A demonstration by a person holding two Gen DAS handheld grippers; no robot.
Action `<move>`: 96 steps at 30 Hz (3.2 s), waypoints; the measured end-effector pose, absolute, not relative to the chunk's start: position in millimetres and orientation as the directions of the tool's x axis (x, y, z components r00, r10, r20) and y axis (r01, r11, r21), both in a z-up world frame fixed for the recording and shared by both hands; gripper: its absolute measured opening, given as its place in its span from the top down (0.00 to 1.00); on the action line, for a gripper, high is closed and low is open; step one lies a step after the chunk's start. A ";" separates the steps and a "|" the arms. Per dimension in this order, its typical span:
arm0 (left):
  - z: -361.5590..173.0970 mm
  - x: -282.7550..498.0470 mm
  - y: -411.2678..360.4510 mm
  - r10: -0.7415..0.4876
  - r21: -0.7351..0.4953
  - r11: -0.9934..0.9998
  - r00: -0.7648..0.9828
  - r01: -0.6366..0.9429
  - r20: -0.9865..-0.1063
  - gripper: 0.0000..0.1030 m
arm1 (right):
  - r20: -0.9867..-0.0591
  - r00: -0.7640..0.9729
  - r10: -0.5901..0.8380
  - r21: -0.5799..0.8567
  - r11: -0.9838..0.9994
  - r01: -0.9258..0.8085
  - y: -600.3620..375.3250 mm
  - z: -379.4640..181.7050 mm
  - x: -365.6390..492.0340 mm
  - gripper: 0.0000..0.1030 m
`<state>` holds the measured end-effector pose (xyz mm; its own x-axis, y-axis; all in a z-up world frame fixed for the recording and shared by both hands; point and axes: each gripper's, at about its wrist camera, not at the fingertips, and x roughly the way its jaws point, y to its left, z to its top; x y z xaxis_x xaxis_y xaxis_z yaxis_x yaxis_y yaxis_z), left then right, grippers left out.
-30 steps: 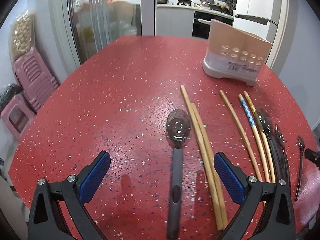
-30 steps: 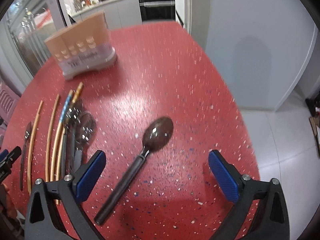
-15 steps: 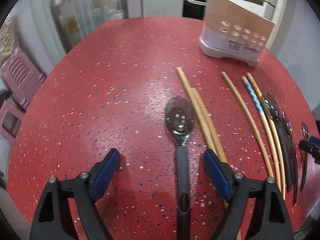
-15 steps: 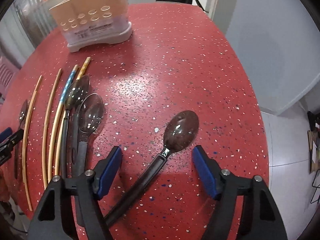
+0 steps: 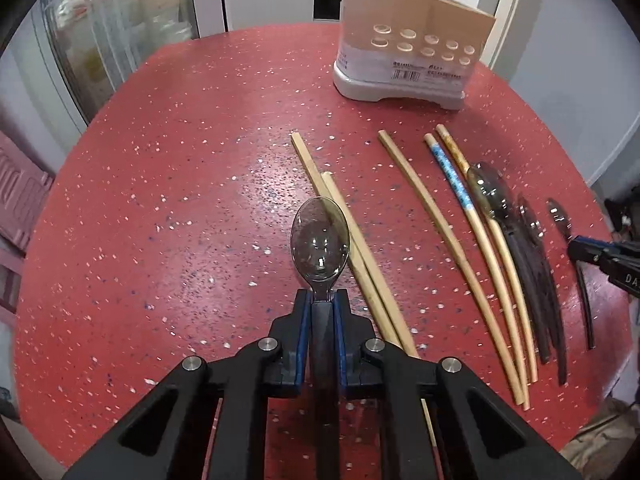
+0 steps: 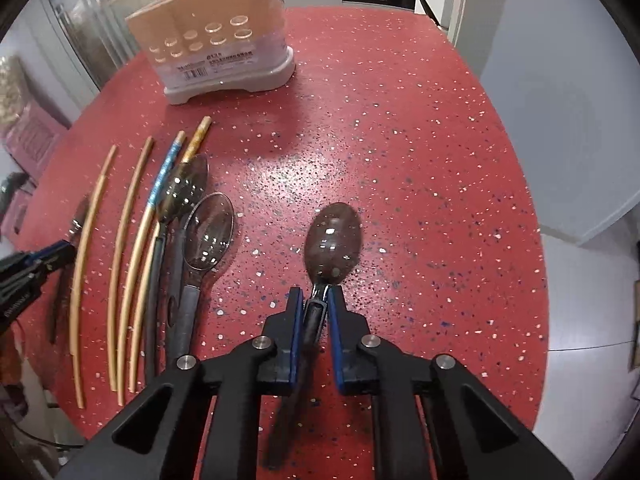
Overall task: Organize utensils
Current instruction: 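Grasp the clear spoon with the left tool while the right tool grasps the brown spoon, then lift both spoons and carry them over the beige utensil holder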
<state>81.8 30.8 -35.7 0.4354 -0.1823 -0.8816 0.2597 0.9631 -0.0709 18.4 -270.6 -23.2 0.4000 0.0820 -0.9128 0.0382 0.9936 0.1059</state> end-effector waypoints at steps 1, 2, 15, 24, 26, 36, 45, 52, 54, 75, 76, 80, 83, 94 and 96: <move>-34.8 79.5 31.9 -0.192 -0.084 0.964 0.441 0.253 -0.877 0.64 | -0.908 0.406 0.106 0.133 0.990 0.037 -273.1 -23.4 17.9 0.90; -33.9 78.6 31.5 -0.198 -0.091 0.964 0.448 0.249 -0.872 0.64 | -0.902 0.412 0.129 0.158 0.987 0.036 -275.6 -22.8 17.3 0.92; -9.3 69.3 32.5 -0.231 -0.118 0.963 0.516 0.243 -0.825 0.64 | -0.911 0.380 0.159 0.180 0.983 0.021 -278.8 -19.4 26.2 0.56; 1.9 61.3 33.6 -0.251 -0.126 0.958 0.546 0.257 -0.799 0.64 | -0.952 0.305 -0.005 -0.032 0.996 -0.082 -236.7 -24.4 39.7 0.87; 4.5 61.3 34.0 -0.252 -0.127 0.959 0.555 0.254 -0.793 0.64 | -0.951 0.308 -0.020 -0.057 0.992 -0.112 -228.9 -24.2 40.6 0.88; 27.8 63.0 40.8 -0.264 -0.153 0.961 0.602 0.230 -0.753 0.64 | -0.877 0.431 0.212 0.192 0.977 -0.090 -259.5 7.2 41.3 0.88; 81.4 91.1 29.8 -0.278 -0.170 0.960 0.687 0.223 -0.671 0.64 | -0.732 0.590 0.340 0.320 0.937 -0.143 -270.3 79.9 60.7 0.88; 119.7 144.1 12.2 -0.294 -0.186 0.956 0.741 0.227 -0.603 0.64 | -0.649 0.667 0.367 0.328 0.925 -0.190 -268.2 114.6 115.8 0.88; 129.7 165.9 4.9 -0.297 -0.189 0.955 0.758 0.229 -0.580 0.64 | -0.631 0.683 0.367 0.327 0.925 -0.195 -266.1 122.4 134.2 0.88; 119.4 295.4 -40.0 -0.218 -0.188 0.970 0.887 0.152 -0.408 0.64 | -0.457 0.827 0.329 0.289 0.934 -0.212 -246.5 117.6 260.3 0.88; 115.3 295.9 -41.2 -0.215 -0.183 0.971 0.890 0.151 -0.402 0.64 | -0.456 0.829 0.325 0.280 0.936 -0.213 -246.4 114.2 260.6 0.88; 104.1 293.3 -48.2 -0.200 -0.136 0.978 0.898 0.159 -0.393 0.64 | -0.457 0.834 0.307 0.238 0.946 -0.218 -240.3 97.8 260.3 0.88; 94.4 287.6 -53.2 -0.188 -0.095 0.982 0.892 0.164 -0.410 0.64 | -0.465 0.834 0.296 0.213 0.952 -0.219 -237.5 87.0 254.9 0.88; 72.9 273.5 -56.5 -0.148 -0.024 0.987 0.858 0.157 -0.492 0.64 | -0.484 0.831 0.274 0.147 0.962 -0.231 -230.7 73.0 230.4 0.88; 72.0 270.1 -56.9 -0.142 -0.016 0.988 0.860 0.154 -0.491 0.64 | -0.485 0.831 0.273 0.144 0.962 -0.233 -231.7 74.9 229.4 0.88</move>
